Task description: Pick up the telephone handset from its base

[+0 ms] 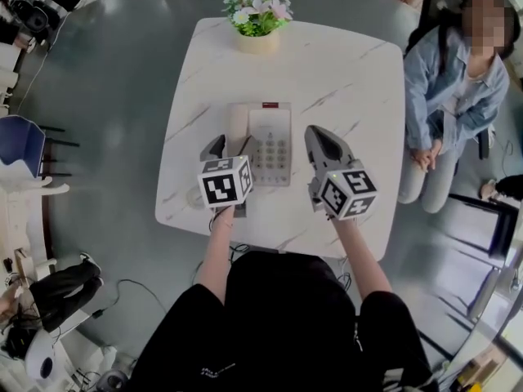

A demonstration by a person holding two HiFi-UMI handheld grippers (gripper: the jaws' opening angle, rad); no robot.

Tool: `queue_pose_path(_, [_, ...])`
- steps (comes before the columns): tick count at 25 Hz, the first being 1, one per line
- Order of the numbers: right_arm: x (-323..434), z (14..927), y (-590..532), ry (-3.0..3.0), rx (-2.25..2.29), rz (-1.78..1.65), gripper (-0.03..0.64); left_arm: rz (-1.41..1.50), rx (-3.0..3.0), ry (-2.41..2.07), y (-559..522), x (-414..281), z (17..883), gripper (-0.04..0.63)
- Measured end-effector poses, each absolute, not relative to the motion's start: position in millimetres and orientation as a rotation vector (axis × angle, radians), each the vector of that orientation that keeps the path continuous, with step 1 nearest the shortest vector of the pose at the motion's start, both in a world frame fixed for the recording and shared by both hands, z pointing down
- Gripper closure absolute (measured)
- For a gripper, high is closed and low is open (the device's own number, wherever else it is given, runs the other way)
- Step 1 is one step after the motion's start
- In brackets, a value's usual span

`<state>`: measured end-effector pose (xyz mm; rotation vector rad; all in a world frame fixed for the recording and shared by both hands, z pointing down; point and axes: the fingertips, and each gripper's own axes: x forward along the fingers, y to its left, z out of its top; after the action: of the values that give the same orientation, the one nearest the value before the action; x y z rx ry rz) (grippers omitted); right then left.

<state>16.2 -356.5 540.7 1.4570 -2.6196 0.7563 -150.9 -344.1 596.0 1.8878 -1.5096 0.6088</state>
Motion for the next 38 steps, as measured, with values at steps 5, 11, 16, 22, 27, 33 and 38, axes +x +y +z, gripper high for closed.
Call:
queue_pose_path(5, [15, 549, -359, -2.603, 1.454, 0.773, 0.627, 0.656, 1.860, -1.486, -346, -150, 612, 0.334])
queue_pose_path(11, [19, 551, -362, -2.588, 1.472, 0.787, 0.627, 0.714, 1.836, -1.489, -347, -153, 618, 0.344])
queue_pose_path(16, [20, 552, -363, -2.583, 1.477, 0.788, 0.627, 0.730, 1.815, -1.502, -346, -153, 617, 0.360])
queue_pose_path(22, [17, 551, -361, -2.593, 1.465, 0.794, 0.627, 0.667, 1.805, -1.474, -346, -155, 614, 0.379])
queue_pose_path(27, [18, 546, -360, -2.598, 1.450, 0.772, 0.627, 0.609, 1.808, -1.463, -344, -155, 613, 0.383])
queue_pose_path(33, [23, 542, -359, -2.598, 1.464, 0.766, 0.627, 0.610, 1.850, -1.467, -341, -152, 607, 0.385])
queue_pose_path(38, [25, 536, -356, -2.611, 1.463, 0.757, 0.627, 0.573, 1.910, -1.468, -338, -148, 595, 0.385])
